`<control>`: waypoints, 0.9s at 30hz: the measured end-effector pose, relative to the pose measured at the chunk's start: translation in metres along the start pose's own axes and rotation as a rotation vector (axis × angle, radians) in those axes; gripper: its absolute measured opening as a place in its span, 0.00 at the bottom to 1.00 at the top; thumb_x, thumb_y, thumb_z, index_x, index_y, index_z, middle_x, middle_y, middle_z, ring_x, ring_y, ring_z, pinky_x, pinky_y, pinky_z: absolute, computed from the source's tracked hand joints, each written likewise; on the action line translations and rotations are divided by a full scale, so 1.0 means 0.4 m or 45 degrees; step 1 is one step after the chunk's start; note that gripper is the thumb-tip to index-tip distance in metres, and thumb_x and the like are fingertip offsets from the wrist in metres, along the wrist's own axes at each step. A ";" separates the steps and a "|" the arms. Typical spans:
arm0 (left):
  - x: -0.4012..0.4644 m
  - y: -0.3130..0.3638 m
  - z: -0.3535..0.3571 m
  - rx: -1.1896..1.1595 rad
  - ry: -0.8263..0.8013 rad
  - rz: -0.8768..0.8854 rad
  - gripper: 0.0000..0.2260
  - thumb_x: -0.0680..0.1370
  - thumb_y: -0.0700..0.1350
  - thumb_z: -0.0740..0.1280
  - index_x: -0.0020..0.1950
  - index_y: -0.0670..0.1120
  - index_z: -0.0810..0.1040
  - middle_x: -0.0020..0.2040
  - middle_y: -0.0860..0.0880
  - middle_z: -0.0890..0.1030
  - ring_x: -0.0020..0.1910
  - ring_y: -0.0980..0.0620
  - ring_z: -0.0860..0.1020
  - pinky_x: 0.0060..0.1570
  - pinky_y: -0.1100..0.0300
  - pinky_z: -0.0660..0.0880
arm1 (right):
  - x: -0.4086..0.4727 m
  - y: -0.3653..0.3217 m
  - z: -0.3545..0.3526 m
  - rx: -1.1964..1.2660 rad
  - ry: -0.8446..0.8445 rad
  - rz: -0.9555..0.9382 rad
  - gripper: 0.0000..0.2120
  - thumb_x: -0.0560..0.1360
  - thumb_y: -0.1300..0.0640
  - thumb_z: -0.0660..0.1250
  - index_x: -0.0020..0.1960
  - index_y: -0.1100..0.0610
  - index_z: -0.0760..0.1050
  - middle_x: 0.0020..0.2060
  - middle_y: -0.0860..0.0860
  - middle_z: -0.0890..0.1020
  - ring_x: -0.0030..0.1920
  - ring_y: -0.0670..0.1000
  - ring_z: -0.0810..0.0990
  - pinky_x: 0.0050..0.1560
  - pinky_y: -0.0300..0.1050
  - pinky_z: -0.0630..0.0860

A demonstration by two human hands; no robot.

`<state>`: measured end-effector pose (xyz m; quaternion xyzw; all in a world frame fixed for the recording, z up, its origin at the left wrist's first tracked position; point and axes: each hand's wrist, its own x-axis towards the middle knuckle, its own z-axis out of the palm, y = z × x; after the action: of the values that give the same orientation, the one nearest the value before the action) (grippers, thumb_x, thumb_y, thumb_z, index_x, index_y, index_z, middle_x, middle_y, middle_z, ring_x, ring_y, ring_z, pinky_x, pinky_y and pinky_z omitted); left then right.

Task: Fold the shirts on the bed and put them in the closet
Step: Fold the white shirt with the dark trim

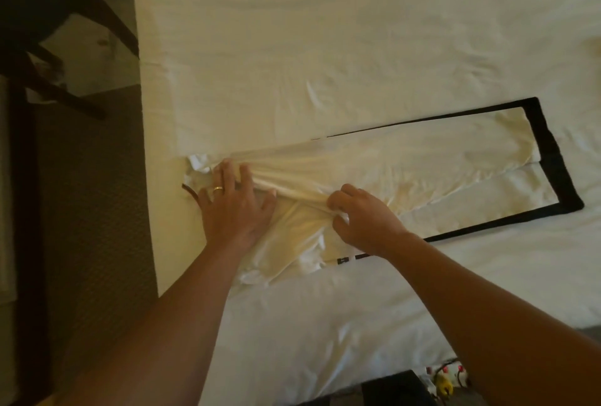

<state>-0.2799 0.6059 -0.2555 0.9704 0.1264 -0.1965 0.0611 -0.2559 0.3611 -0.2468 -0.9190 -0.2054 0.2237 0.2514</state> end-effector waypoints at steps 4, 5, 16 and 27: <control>-0.017 0.070 -0.018 -0.040 0.093 -0.004 0.29 0.81 0.63 0.56 0.78 0.49 0.64 0.81 0.42 0.58 0.79 0.39 0.54 0.71 0.40 0.56 | -0.023 0.041 -0.049 0.292 0.322 0.276 0.07 0.79 0.63 0.64 0.53 0.59 0.80 0.43 0.49 0.81 0.41 0.50 0.79 0.42 0.40 0.76; -0.023 0.096 -0.017 -0.069 0.112 0.034 0.28 0.81 0.62 0.57 0.76 0.49 0.66 0.80 0.43 0.61 0.78 0.39 0.57 0.70 0.40 0.58 | -0.036 0.065 -0.062 0.285 0.380 0.314 0.07 0.80 0.62 0.64 0.53 0.59 0.80 0.43 0.49 0.81 0.41 0.49 0.78 0.42 0.40 0.75; -0.099 0.487 0.098 -0.065 -0.003 0.480 0.31 0.82 0.65 0.49 0.80 0.50 0.65 0.81 0.42 0.61 0.78 0.36 0.62 0.71 0.40 0.64 | -0.158 0.501 -0.298 -0.224 0.453 0.842 0.15 0.81 0.50 0.58 0.61 0.57 0.75 0.60 0.58 0.75 0.60 0.60 0.73 0.53 0.60 0.77; -0.097 0.551 0.197 0.126 0.199 0.368 0.35 0.81 0.68 0.47 0.82 0.49 0.61 0.82 0.40 0.58 0.78 0.32 0.61 0.71 0.34 0.61 | -0.144 0.707 -0.463 -0.008 0.330 1.163 0.31 0.74 0.40 0.68 0.68 0.58 0.66 0.63 0.58 0.69 0.65 0.61 0.68 0.58 0.58 0.71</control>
<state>-0.2838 0.3722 -0.2971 0.9926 -0.0200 -0.1154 0.0310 -0.1328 0.0411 -0.2424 -0.9364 0.2520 0.1941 0.1481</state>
